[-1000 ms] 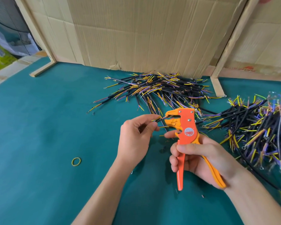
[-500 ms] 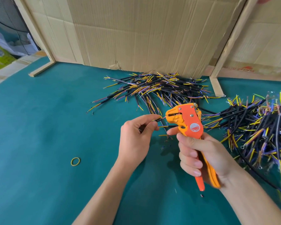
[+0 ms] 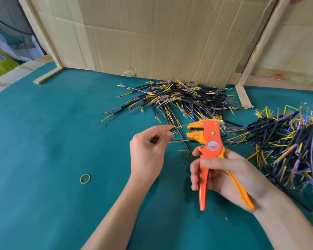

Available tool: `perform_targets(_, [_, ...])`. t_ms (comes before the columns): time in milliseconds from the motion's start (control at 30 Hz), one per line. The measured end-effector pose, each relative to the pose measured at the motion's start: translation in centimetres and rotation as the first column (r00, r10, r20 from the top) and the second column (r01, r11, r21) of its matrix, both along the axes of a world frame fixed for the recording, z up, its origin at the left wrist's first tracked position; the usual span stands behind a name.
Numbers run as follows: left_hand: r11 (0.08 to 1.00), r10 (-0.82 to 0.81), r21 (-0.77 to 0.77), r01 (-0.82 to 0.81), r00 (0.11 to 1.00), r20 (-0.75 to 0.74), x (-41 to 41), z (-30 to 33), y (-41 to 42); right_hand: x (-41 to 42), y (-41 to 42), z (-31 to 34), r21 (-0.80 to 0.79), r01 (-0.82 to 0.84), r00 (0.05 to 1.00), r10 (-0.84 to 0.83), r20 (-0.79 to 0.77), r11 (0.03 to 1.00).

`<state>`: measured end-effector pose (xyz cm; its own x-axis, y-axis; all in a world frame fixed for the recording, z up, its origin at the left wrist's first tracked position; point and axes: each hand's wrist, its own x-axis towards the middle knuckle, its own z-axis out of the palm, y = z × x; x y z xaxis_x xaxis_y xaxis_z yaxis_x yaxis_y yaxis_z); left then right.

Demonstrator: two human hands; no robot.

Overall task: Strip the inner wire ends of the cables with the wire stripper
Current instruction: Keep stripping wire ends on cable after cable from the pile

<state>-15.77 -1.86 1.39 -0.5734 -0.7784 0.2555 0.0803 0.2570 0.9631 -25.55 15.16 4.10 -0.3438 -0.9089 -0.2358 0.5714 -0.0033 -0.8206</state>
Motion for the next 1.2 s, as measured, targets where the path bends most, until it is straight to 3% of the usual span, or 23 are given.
perform_targets(433, [0.986, 0.053, -0.164, -0.040, 0.996, 0.071, 0.2, 0.5, 0.8, 0.8, -0.8, -0.1, 0.020, 0.008, 1.000, -0.007, -0.021, 1.000])
perform_targets(833, [0.984, 0.046, -0.176, -0.032, 0.996, 0.077, 0.1, 0.5, 1.4, 0.6, -0.9, -0.5, 0.014, -0.008, 1.000, 0.009, -0.026, 1.000])
perform_targets(1200, [0.996, -0.009, -0.088, 0.014, 0.999, 0.053, 0.0, 0.2, 1.3, 0.9, -0.9, -0.2, 0.038, 0.021, 0.999, -0.020, -0.047, 0.999])
